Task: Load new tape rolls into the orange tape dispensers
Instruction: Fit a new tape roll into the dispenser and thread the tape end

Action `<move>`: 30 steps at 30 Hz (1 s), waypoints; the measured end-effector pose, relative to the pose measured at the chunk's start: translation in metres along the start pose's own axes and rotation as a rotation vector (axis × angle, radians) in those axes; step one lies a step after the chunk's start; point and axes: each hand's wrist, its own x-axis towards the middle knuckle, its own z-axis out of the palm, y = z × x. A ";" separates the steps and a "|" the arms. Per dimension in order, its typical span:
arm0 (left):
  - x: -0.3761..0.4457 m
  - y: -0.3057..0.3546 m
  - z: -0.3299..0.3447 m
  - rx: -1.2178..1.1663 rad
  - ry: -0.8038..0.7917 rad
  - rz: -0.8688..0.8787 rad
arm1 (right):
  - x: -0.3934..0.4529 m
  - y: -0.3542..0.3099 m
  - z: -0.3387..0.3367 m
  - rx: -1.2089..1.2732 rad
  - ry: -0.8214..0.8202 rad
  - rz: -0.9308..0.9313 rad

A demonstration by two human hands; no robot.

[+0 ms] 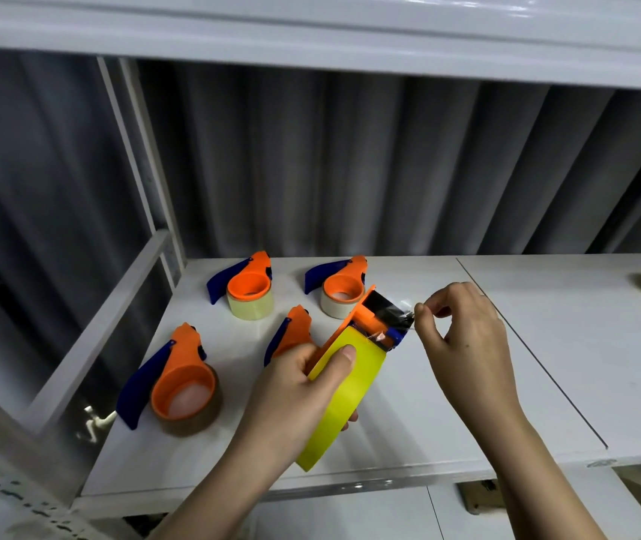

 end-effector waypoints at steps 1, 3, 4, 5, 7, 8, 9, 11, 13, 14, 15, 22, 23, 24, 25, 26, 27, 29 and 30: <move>0.000 -0.001 0.000 0.006 -0.003 0.002 | 0.001 0.000 0.000 -0.002 -0.008 0.003; 0.000 -0.002 0.000 0.033 -0.022 0.013 | 0.003 0.002 -0.001 0.004 -0.034 0.014; 0.000 -0.002 -0.001 0.055 -0.033 0.028 | 0.005 0.003 -0.002 0.013 -0.053 0.014; -0.001 -0.002 -0.002 0.077 -0.046 0.042 | 0.007 0.005 -0.005 0.032 -0.078 0.008; -0.003 0.000 -0.004 0.112 -0.065 0.054 | 0.013 0.008 -0.011 0.113 -0.147 0.000; -0.004 -0.001 -0.005 0.119 -0.071 0.051 | 0.016 0.008 -0.014 0.156 -0.189 0.005; -0.004 -0.001 -0.005 0.119 -0.078 0.045 | 0.019 0.008 -0.015 0.185 -0.223 0.010; -0.003 -0.002 -0.004 0.095 -0.083 0.031 | 0.022 0.006 -0.016 0.199 -0.254 0.014; -0.002 -0.002 -0.004 0.073 -0.091 0.028 | 0.023 0.004 -0.014 0.204 -0.259 0.021; -0.002 -0.002 -0.004 0.069 -0.097 0.030 | 0.023 0.004 -0.013 0.210 -0.265 0.028; -0.002 -0.002 -0.004 0.066 -0.102 0.032 | 0.023 0.003 -0.013 0.224 -0.274 0.042; 0.000 -0.006 -0.006 0.036 -0.132 0.053 | 0.023 -0.003 -0.009 0.381 -0.350 0.196; 0.000 -0.006 -0.007 0.033 -0.136 0.051 | 0.024 -0.004 -0.009 0.396 -0.360 0.216; 0.000 -0.006 -0.007 0.021 -0.143 0.049 | 0.024 -0.005 -0.009 0.399 -0.365 0.225; 0.001 -0.007 -0.007 0.004 -0.151 0.039 | 0.024 -0.006 -0.009 0.386 -0.363 0.218; 0.002 -0.008 -0.008 -0.018 -0.163 0.022 | 0.024 -0.007 -0.009 0.352 -0.358 0.197; 0.002 -0.009 -0.008 -0.036 -0.179 -0.003 | 0.023 -0.008 -0.008 0.301 -0.351 0.167; 0.003 -0.011 -0.008 -0.038 -0.214 -0.048 | 0.020 -0.013 -0.008 0.172 -0.338 0.096; 0.004 -0.011 -0.006 -0.025 -0.225 -0.055 | 0.018 -0.016 -0.008 0.108 -0.325 0.057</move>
